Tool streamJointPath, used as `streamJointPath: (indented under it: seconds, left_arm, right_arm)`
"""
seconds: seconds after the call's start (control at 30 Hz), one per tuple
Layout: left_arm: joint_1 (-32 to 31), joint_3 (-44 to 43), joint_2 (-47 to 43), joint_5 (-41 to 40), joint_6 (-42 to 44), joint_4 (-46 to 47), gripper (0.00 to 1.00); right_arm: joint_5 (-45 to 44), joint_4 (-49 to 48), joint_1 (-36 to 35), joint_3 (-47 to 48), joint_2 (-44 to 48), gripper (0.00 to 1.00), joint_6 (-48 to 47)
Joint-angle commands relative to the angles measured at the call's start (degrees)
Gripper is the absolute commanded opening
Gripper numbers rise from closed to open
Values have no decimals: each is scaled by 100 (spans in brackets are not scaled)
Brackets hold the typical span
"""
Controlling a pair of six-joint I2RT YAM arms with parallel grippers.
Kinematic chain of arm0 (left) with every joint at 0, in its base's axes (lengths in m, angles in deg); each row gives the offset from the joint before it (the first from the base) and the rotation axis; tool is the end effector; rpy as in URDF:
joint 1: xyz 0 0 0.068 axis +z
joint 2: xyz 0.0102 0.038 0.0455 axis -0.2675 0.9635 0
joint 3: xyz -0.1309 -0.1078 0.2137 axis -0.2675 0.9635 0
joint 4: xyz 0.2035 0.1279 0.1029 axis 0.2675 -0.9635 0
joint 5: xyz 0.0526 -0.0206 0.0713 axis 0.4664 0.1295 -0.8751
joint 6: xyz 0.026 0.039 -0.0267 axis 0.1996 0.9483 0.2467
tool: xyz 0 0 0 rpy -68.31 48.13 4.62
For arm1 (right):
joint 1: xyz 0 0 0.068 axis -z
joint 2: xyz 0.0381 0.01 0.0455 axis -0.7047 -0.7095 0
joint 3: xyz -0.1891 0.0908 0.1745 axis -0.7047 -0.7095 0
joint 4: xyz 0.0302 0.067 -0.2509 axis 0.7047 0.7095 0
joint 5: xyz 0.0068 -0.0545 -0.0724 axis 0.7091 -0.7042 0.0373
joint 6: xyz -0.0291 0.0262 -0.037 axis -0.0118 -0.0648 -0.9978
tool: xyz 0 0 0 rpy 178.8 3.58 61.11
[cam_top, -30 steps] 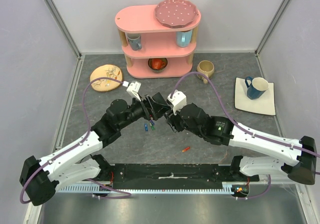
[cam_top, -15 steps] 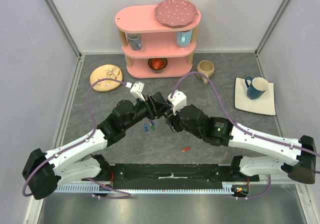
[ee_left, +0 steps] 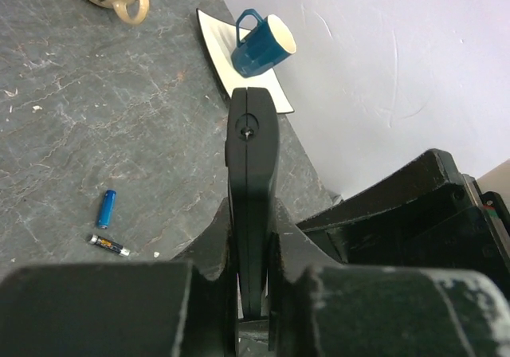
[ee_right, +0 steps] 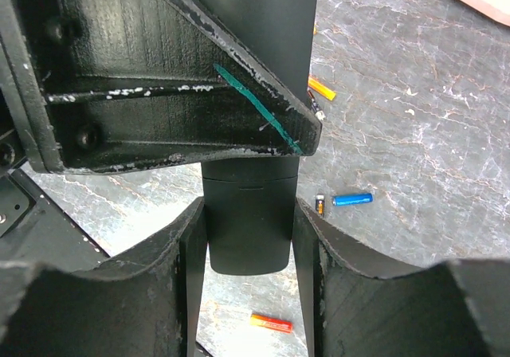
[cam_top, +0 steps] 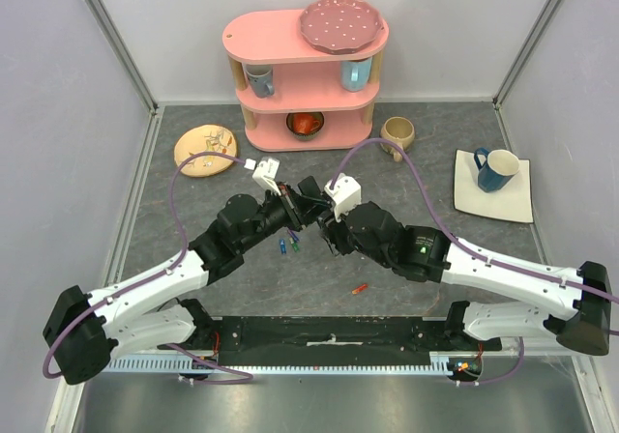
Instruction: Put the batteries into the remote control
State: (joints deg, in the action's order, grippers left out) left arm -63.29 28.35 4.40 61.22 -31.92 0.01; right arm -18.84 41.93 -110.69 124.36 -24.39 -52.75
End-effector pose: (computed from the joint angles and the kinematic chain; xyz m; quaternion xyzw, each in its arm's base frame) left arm 0.1608 -0.1790 0.2932 0.0207 0.7298 -0.5079 0.4572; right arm 0.1167 0.2282 0.3191 -0.2343 0.8220 0.2198 0.4702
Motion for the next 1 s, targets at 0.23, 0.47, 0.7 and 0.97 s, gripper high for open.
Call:
streamJointPath:
  seconds: [0.23, 0.47, 0.7, 0.97]
  left_arm:
    - [22, 61, -141, -775, 266, 132, 2]
    - [39, 482, -747, -1671, 521, 787, 2]
    - [40, 1342, -1389, -1787, 470, 1527, 2]
    - [40, 1643, -1592, -1664, 232, 1854, 2]
  right_arm:
    - [165, -92, -21, 209, 396, 90, 328]
    - [-273, -502, 32, -395, 1116, 98, 1171]
    - [129, -2225, 322, -1539, 1460, 98, 2559]
    - [1280, -4763, 1025, -2893, 1478, 98, 3931]
